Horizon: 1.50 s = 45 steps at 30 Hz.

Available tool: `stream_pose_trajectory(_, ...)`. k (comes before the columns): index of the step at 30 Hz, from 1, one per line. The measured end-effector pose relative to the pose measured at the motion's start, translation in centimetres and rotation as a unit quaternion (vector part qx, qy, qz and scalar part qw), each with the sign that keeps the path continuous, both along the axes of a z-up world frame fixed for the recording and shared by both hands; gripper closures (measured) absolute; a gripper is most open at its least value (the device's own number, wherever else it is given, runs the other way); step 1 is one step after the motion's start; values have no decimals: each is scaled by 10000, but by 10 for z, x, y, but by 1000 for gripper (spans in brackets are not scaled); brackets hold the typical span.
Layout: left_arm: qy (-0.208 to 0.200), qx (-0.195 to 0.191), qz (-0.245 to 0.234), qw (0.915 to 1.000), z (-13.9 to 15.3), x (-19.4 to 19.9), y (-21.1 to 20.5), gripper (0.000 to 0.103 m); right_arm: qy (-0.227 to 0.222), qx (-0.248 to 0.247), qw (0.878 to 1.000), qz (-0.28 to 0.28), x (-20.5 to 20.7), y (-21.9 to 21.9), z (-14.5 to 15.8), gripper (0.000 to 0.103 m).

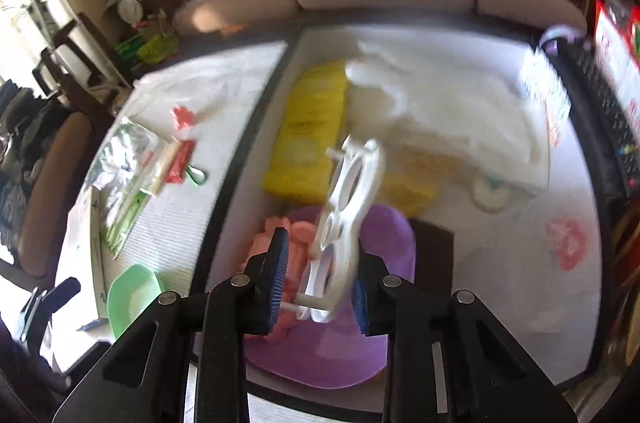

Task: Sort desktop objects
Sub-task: 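Move the white ring toy across the box and open the right gripper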

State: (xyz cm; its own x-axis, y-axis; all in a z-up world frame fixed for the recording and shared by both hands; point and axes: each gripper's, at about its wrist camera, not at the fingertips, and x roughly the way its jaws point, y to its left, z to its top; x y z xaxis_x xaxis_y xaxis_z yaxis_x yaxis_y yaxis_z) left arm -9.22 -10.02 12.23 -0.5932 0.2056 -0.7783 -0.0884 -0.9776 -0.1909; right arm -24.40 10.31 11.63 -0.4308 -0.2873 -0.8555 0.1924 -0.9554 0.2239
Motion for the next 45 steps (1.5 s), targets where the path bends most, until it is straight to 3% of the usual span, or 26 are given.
stream_pose_trajectory(6,-7,11,72,10000,1,1,-7,0,-359,-1615,9833,-758,-3,35,-20,92)
stream_pose_trajectory(8,-15,74,133,9999,2,0,-11,0,-348,-2335,9660,-1056,0,56,-22,97)
stream_pose_trajectory(11,-46,161,171,9997,4,0,-14,0,-269,-3197,9364,-1422,8,81,-21,97)
stream_pose_trajectory(16,16,129,94,9999,11,5,-7,0,-200,-3786,9114,-1600,19,103,-17,97)
stream_pose_trajectory(20,62,86,27,9999,19,7,-2,0,-42,-4044,9026,-1473,34,115,-4,97)
stream_pose_trajectory(26,167,90,-156,9997,36,10,19,0,267,-3909,9111,-1284,51,131,31,97)
stream_pose_trajectory(31,211,-212,-378,9988,46,-5,54,0,627,-3113,9403,-1226,64,158,54,97)
stream_pose_trajectory(38,62,-973,-748,9924,38,-49,123,0,999,-2338,9613,-1060,81,178,62,97)
stream_pose_trajectory(45,-284,-915,-790,9923,10,-66,157,0,1123,-1283,9848,-344,73,136,49,97)
